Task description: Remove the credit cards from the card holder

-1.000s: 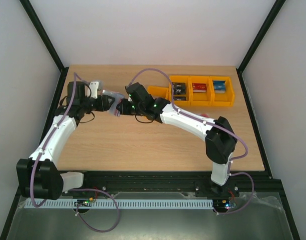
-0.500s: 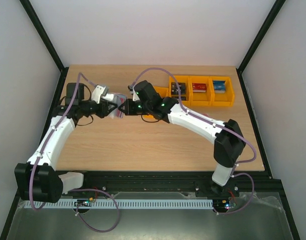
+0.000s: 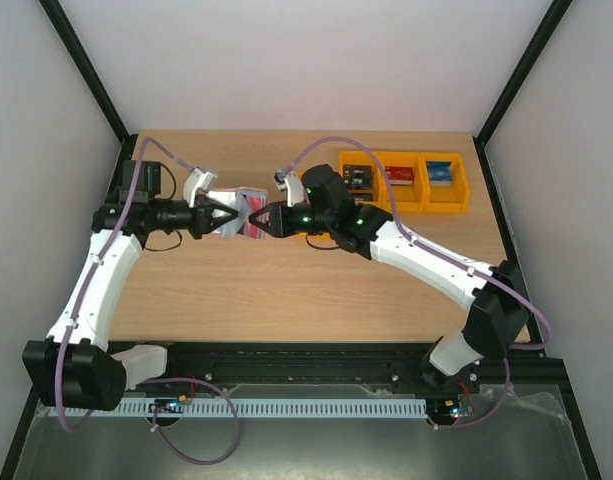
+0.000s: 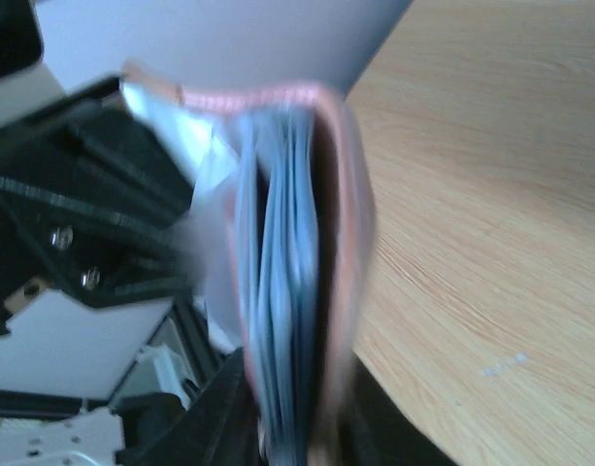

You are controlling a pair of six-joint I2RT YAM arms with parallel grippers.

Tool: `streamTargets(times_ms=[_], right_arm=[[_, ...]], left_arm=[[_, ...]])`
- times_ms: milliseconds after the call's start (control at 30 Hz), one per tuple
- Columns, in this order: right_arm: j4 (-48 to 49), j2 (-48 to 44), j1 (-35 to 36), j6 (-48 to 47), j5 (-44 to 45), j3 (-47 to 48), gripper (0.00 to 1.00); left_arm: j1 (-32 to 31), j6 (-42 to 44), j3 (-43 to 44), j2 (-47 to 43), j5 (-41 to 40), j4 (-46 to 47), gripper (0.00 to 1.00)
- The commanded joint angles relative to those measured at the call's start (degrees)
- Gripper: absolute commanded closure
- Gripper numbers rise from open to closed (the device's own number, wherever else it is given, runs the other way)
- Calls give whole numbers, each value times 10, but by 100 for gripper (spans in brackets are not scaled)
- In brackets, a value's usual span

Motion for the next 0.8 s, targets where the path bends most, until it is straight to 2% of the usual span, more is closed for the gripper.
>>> streamTargets(times_ms=[0,67,167,300,367,400,433,467,533,600,700,767], right_arm=[[94,-21,-3,-39,-22,-13,77],[108,-27,-4,-35,-13,-21,75],[166,-42,-4,-18,-23,-46,79],[182,-63,-4,-13,-26,-62,93],[177,-74,-4,-11,-19,-70,98],[173,-78,-5,-6,-11,-75,98],[164,-80,-5,1,2,-77,98],[147,-79,-4,5,20,-75,98],[112,-72,-2,22,51,-67,98],[78,-61,9,29,93,-55,98],[4,-35,52,23,198,-16,98],[-47,-7,72,36,285,18,98]], left_arm=[[-4,30,50,-5,137,-87,98],[-4,63,68,0,163,-126,98],[4,127,87,8,207,-191,98],[35,113,92,12,234,-184,98],[54,71,77,12,230,-154,98],[60,20,57,10,221,-112,98],[65,-42,32,6,199,-58,93],[68,-100,6,4,148,15,88],[72,-155,-28,9,34,68,82],[101,-199,-44,19,-32,99,86],[197,-259,-80,25,-6,151,83],[251,-265,-97,26,11,159,84]])
